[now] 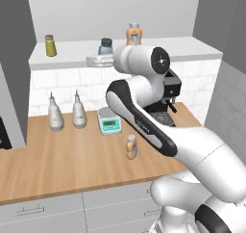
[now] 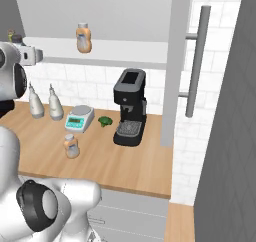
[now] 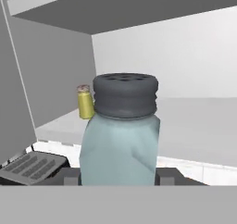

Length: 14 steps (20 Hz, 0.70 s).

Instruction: Put the shaker and condiment bottle from the counter next to their counterparts in the cabinet.

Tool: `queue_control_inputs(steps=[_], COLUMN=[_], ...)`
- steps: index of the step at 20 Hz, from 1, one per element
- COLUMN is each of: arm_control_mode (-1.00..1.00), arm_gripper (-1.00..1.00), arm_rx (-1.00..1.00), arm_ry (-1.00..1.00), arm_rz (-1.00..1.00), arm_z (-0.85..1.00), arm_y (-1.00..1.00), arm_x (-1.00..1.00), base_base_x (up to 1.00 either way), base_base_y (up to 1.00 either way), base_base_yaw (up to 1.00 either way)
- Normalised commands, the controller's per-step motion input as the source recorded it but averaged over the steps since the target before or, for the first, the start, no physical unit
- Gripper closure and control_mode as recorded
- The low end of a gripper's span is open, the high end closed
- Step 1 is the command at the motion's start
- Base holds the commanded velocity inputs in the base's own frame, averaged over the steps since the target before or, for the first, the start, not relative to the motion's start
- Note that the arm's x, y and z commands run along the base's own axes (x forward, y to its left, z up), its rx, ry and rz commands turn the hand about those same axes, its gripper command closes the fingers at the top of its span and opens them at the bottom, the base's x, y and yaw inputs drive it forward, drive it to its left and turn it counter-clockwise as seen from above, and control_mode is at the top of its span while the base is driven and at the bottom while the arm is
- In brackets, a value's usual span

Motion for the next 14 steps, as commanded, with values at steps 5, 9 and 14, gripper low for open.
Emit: queue_control_inputs(steps=[5, 9, 14], arm_control_mode=[-1.00, -1.00, -1.00], arm_gripper=[1.00, 1.00, 1.00], arm_rx=[0.00, 0.00, -0.02], arm_ry=[-0.05, -0.15, -0.03], arm_rz=[0.00, 0.01, 0.02], arm_z=[-0.03, 0.00, 0.03], arm_y=[0.00, 0.02, 0.27], arm_x=[0.20, 0.29, 0.24], base_base_x=[0.00, 0.00, 0.00], base_base_y=[0.00, 0.00, 0.00], base_base_yaw=[0.00, 0.00, 0.00])
